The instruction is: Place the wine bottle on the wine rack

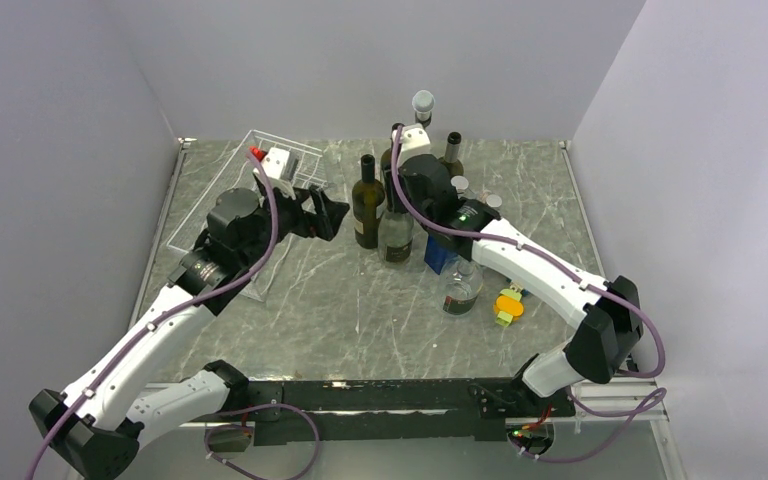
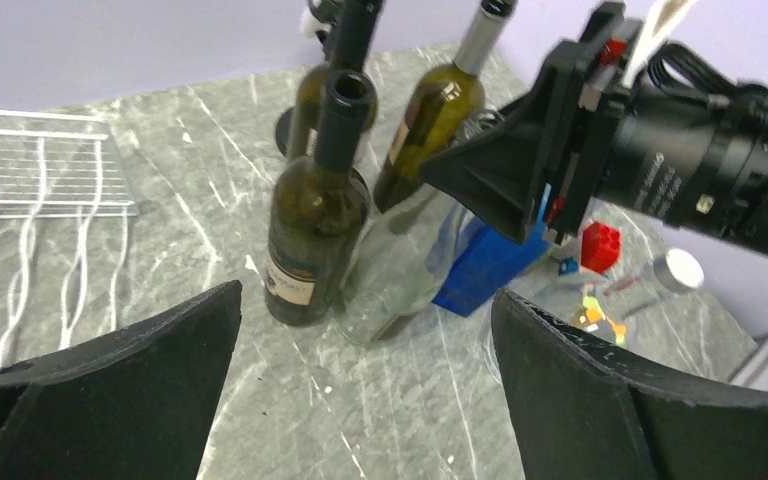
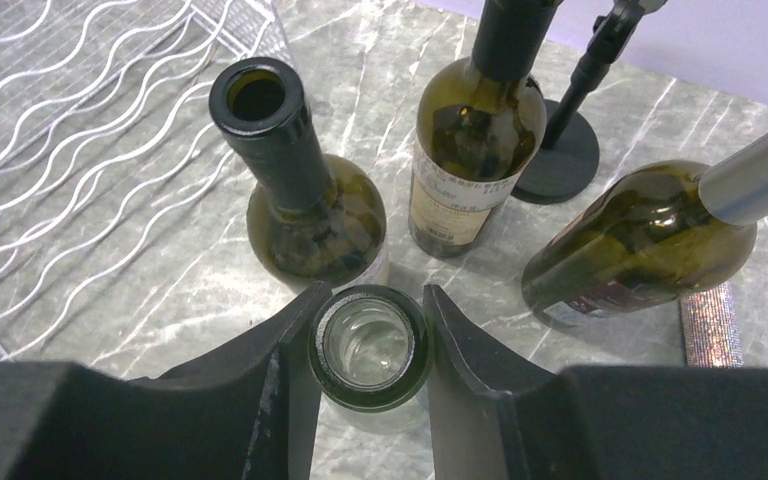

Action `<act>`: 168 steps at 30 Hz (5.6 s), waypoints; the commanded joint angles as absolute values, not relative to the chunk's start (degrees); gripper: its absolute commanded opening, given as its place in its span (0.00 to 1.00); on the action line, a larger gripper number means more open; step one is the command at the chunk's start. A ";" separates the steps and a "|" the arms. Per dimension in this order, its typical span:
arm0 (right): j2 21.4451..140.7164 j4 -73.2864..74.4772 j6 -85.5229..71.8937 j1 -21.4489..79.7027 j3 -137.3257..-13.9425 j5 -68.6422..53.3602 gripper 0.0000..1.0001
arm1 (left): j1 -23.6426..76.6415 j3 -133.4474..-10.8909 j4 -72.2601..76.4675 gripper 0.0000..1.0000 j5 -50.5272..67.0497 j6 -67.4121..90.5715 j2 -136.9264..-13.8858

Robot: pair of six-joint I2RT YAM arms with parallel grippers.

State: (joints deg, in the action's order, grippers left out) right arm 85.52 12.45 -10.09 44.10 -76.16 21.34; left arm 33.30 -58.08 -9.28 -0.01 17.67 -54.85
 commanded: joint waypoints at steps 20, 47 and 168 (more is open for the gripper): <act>70.24 31.14 -15.93 45.85 -90.73 -7.95 0.00 | 33.71 -42.81 6.90 0.99 36.67 19.22 -51.77; 67.15 27.65 -23.91 45.96 -95.71 -21.04 0.00 | 46.40 -38.94 7.18 0.99 29.31 16.30 -56.08; 79.09 51.55 -9.37 53.79 -72.53 -20.56 0.01 | 57.74 -43.53 -7.69 0.01 -9.07 -48.02 -49.13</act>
